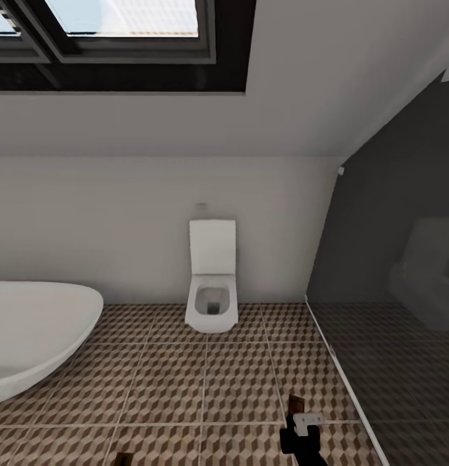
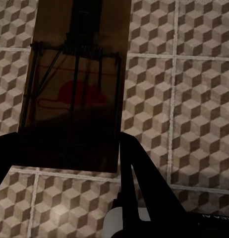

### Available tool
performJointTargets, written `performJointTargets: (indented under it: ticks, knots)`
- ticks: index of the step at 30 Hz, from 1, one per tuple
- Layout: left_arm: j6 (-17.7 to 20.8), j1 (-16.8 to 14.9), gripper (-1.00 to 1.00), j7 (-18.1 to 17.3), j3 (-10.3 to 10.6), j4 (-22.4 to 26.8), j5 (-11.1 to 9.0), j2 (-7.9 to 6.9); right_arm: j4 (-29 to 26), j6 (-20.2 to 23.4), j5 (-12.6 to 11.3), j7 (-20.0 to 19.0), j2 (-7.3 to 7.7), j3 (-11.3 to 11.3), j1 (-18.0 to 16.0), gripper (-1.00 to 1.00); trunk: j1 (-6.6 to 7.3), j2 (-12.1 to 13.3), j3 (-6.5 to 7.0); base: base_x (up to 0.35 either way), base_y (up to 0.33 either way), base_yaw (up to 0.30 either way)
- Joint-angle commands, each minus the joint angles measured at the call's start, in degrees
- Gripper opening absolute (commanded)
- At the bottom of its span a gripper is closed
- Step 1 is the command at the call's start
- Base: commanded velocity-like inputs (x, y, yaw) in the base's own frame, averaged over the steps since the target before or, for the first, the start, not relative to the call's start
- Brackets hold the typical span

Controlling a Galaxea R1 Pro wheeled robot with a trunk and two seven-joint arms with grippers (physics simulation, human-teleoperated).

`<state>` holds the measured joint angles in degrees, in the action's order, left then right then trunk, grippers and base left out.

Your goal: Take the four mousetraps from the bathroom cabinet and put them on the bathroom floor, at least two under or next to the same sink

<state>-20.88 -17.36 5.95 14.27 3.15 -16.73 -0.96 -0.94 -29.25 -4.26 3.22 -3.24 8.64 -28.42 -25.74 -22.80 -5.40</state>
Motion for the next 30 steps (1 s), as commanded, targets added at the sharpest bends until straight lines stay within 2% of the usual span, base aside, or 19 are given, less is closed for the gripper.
performJointTargets:
  ticks: [1, 26, 28, 30]
  knots:
    - [-0.1, 0.0, -1.0, 0.3, 0.5, 0.0, -0.2, 0.0, 0.1, -0.2, -0.6, -0.1, -0.01, 0.5, -0.1, -1.0, -0.04, -0.1, -0.12, 0.132, 0.0, 0.0]
    - [-0.1, 0.0, -1.0, 0.3, 0.5, 0.0, -0.1, 0.05, 0.1, -0.3, -0.5, -0.2, 0.37, 0.5, 0.2, -1.0, -0.04, -0.1, -0.08, 0.022, 0.0, -0.009]
    - [1.2, 0.0, -1.0, 0.5, 0.1, 0.9, 0.0, 0.06, 0.0, -0.3, -0.5, -0.2, 0.02, 0.5, 0.2, -1.0, -0.04, -0.1, -0.08, 0.0, 0.0, 0.0]
    - [5.3, -0.1, -1.0, 0.6, 0.1, 2.5, 0.0, -0.18, -0.1, 0.3, -0.4, 0.0, -0.07, 0.5, 0.2, -1.0, -0.04, -0.1, -0.08, 0.0, 0.0, 0.0]
